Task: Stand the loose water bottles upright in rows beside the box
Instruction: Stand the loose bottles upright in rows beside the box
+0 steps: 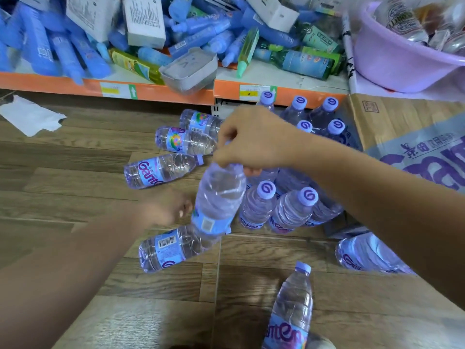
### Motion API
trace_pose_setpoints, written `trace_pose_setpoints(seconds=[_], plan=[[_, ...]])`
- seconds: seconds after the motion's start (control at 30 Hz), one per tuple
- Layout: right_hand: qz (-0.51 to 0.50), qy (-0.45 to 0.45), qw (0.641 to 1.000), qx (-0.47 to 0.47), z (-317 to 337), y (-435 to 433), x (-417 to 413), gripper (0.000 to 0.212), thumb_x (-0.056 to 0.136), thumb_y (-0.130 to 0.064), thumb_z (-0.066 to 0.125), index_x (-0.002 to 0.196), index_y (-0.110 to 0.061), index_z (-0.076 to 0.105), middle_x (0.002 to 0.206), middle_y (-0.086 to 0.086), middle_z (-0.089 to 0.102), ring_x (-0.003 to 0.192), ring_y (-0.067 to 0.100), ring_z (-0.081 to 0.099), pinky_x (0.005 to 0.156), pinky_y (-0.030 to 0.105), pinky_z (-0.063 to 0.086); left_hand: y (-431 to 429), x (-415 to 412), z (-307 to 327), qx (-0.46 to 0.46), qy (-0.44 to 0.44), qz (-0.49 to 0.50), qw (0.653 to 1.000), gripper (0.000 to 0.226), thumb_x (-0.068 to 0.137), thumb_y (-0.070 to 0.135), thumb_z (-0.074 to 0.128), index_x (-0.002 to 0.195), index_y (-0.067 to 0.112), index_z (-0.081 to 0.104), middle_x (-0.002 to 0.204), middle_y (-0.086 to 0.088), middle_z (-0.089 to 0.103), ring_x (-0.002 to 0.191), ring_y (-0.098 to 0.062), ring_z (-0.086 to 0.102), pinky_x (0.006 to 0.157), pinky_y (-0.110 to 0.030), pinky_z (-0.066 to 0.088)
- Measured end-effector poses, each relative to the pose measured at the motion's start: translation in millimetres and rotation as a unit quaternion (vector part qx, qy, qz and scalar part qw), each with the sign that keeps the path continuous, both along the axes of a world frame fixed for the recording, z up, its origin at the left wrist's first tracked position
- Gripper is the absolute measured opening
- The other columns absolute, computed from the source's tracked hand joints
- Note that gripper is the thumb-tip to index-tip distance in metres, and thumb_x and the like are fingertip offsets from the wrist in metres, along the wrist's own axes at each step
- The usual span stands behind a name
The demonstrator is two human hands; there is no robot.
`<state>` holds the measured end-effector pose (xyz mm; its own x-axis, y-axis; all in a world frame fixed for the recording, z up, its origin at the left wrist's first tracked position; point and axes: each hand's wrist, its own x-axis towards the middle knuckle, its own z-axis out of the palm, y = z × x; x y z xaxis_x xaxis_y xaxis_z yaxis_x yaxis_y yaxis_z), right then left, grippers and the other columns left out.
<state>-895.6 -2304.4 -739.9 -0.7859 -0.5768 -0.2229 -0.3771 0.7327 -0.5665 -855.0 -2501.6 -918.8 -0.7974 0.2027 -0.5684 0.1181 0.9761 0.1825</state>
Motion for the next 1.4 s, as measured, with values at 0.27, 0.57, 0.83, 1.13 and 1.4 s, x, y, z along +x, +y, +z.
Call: trace_pose_setpoints(seconds=[0.27, 0.57, 0.83, 1.13, 1.4], plan=[[-0.130, 0.025, 0.991, -0.012, -21, 3, -57, 0.026, 0.076, -0.014, 0.060, 0.052, -0.010, 0.051, 0.055, 0.013, 0.056, 0.044, 0.021, 0.060, 0.037, 0.010, 0.038, 47, 6, -17, 0.007, -0.056, -0.059, 0.997, 0.033, 0.097, 0.037, 0.036, 0.114, 0.019, 0.057, 0.115, -0.006, 0.059, 0.108, -0.027, 0.055, 0.092, -0.036, 0.045], [-0.196, -0.053, 0.978, -0.041, -55, -7, -102, 0.013, 0.081, -0.009, 0.059, 0.090, -0.002, 0.067, 0.072, 0.012, 0.053, 0.062, 0.028, 0.059, 0.073, 0.034, 0.053, 116, 16, -32, -0.090, -0.035, -0.180, 0.979, 0.057, 0.088, 0.036, 0.057, 0.133, 0.008, 0.037, 0.134, -0.014, 0.045, 0.122, -0.033, 0.045, 0.090, -0.042, 0.045], [-0.275, -0.149, 0.941, -0.132, -58, -14, -134, 0.029, 0.082, -0.008, 0.069, 0.062, -0.011, 0.048, 0.053, 0.005, 0.051, 0.021, 0.006, 0.044, 0.037, 0.014, 0.045, 110, -14, -20, -0.230, -0.003, -0.152, 0.961, 0.033, 0.087, 0.011, 0.056, 0.120, 0.013, 0.058, 0.126, -0.007, 0.058, 0.117, -0.027, 0.053, 0.083, -0.031, 0.044], [-0.292, -0.171, 0.928, -0.154, -56, -22, -147, 0.022, 0.074, -0.005, 0.077, 0.083, -0.008, 0.056, 0.065, 0.007, 0.053, 0.025, 0.007, 0.048, 0.037, 0.012, 0.046, 88, -39, 1, -0.155, -0.049, -0.067, 0.984, 0.027, 0.084, 0.020, 0.064, 0.110, 0.010, 0.061, 0.113, -0.008, 0.063, 0.101, -0.028, 0.063, 0.075, -0.034, 0.053], [-0.280, -0.164, 0.933, -0.153, -45, -22, -140, 0.021, 0.077, 0.008, 0.065, 0.066, -0.005, 0.053, 0.061, 0.009, 0.052, 0.030, 0.009, 0.052, 0.037, 0.014, 0.047, 86, -47, 42, -0.053, -0.054, -0.075, 0.994, 0.023, 0.075, 0.015, 0.069, 0.097, 0.013, 0.063, 0.089, -0.005, 0.057, 0.080, -0.026, 0.059, 0.053, -0.026, 0.042]])
